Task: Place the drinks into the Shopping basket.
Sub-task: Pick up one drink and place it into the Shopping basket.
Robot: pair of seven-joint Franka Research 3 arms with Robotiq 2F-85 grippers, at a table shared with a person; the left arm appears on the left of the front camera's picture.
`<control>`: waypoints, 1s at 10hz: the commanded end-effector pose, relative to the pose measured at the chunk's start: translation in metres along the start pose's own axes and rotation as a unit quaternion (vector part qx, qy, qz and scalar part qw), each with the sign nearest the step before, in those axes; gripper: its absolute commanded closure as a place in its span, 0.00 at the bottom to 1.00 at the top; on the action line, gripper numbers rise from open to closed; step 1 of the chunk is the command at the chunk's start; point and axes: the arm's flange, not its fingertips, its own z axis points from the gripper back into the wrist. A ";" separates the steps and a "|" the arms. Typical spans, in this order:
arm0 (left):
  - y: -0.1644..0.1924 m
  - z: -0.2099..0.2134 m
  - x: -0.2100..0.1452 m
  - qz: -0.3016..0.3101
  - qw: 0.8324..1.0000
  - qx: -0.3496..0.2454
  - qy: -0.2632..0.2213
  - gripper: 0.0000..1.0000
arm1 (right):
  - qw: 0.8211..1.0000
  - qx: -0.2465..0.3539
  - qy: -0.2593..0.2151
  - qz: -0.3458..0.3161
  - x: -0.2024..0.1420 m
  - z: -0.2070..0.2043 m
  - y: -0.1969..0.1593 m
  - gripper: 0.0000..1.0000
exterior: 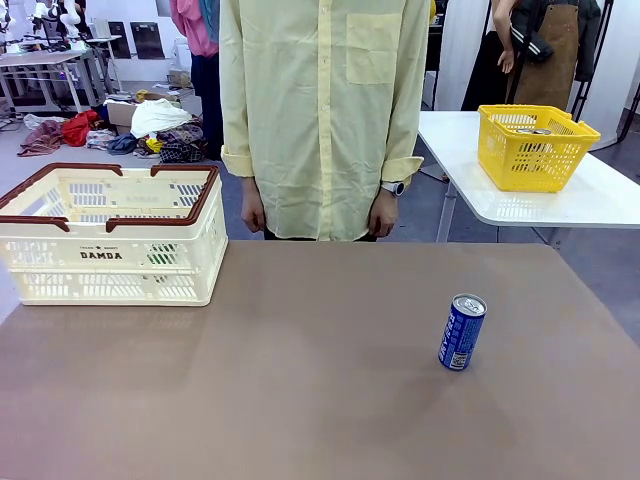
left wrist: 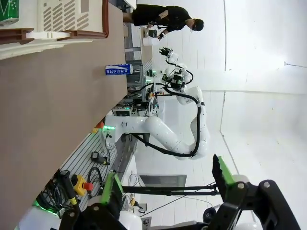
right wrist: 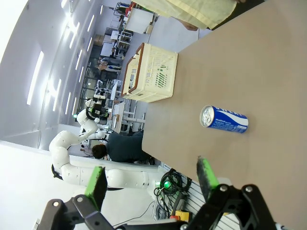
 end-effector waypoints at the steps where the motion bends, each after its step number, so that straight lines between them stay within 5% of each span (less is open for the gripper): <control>1: -0.002 0.002 -0.002 0.000 1.000 -0.007 -0.001 0.00 | 1.000 0.008 -0.006 0.004 0.003 0.000 0.004 0.00; 6: -0.002 0.002 -0.002 0.000 1.000 -0.007 -0.001 0.00 | 1.000 0.000 0.000 0.000 0.000 0.000 0.000 0.00; 8: -0.002 0.002 -0.002 0.000 1.000 -0.007 -0.001 0.00 | 0.974 -0.166 0.139 0.065 0.018 -0.106 0.066 0.00; 10: -0.002 0.002 -0.002 0.000 1.000 -0.007 -0.001 0.00 | 0.910 -0.304 0.261 0.109 0.020 -0.199 0.088 0.00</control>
